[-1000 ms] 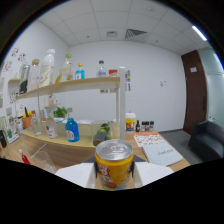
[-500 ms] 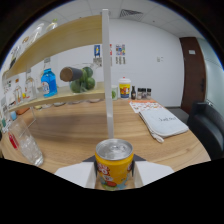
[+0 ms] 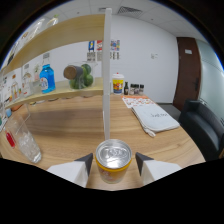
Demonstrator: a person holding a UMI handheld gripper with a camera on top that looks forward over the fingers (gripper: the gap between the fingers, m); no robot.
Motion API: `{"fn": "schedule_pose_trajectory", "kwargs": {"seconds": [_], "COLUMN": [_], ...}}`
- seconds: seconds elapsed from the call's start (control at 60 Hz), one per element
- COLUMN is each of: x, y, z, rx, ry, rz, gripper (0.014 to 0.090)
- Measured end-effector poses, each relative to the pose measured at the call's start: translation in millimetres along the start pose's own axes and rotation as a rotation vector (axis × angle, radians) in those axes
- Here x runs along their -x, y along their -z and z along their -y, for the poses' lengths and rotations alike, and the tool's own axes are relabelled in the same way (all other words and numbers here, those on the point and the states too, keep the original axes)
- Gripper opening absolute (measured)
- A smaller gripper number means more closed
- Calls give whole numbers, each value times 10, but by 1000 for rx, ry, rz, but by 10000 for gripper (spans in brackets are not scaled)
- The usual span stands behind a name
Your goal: Make me a cup of Vodka Sunrise.
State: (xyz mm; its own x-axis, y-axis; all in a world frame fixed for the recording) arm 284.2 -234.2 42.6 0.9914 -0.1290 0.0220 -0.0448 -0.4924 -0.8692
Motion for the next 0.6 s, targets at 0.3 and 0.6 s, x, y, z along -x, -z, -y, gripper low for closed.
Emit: {"fn": "schedule_pose_trajectory", "kwargs": {"seconds": [0.3, 0.6], "x": [438, 1686], "y": [998, 1516], "z": [564, 332], "rx": [-110, -123], "ry": [1, -20], "rz": [-47, 34], "gripper": [855, 862]}}
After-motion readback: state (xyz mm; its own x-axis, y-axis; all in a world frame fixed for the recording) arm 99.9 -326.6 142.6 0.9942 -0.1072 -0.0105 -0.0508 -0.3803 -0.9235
